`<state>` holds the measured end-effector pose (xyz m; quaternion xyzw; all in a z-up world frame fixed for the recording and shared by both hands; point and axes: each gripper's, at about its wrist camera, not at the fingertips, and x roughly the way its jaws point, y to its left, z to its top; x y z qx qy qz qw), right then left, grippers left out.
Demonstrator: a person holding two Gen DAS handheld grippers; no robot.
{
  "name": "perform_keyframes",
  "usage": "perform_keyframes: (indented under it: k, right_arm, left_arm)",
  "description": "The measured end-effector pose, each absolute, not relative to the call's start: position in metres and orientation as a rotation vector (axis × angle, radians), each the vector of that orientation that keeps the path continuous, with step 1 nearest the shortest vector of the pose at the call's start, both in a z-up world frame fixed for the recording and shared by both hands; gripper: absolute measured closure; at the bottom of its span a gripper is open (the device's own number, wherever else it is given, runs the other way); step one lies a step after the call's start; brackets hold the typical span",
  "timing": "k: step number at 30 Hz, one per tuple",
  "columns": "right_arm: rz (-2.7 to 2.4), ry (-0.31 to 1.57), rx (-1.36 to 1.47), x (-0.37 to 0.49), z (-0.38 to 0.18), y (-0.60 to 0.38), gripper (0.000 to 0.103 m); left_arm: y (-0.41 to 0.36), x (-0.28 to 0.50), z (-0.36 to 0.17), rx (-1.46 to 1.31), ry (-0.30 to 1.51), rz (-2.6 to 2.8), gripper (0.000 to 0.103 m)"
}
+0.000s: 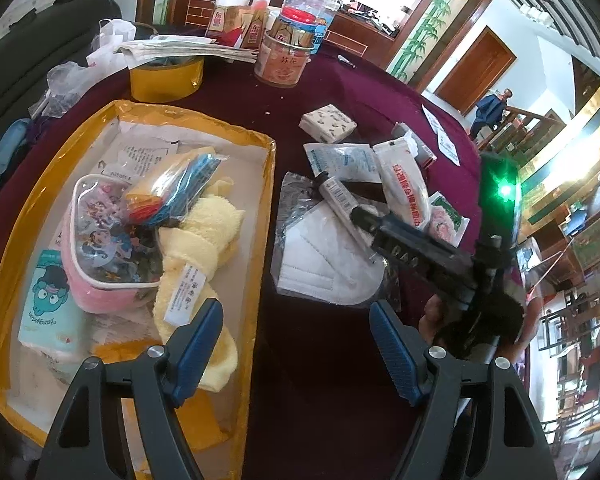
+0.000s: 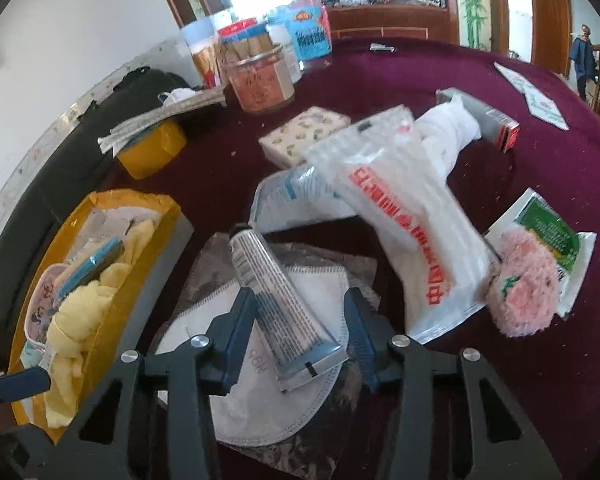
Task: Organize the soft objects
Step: 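Move the right gripper to the white tube on the mask bag and close, then lift the white tube with the right gripper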
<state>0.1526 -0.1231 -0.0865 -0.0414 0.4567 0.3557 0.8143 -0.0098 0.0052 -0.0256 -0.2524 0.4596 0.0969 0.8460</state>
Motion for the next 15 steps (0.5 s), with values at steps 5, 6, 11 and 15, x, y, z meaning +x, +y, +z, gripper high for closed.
perform_keyframes:
  k: [5, 6, 11, 15]
  right_arm:
    - [0.755, 0.948, -0.164, 0.143, -0.087, -0.115, 0.062]
    - [0.754, 0.941, -0.177, 0.141, -0.085, -0.113, 0.063]
    - [0.751, 0.921, -0.200, 0.135, -0.084, -0.111, 0.071]
    - [0.781, 0.954, -0.100, 0.131, -0.077, -0.128, 0.090]
  left_arm:
    - [0.001, -0.009, -0.028, -0.530, 0.978, 0.199, 0.024]
    - [0.000, -0.009, -0.028, -0.529, 0.981, 0.199, 0.024]
    - [-0.004, -0.013, -0.026, -0.520, 0.986, 0.204, 0.024]
    - [-0.010, -0.017, -0.022, -0.505, 0.981, 0.198, 0.024]
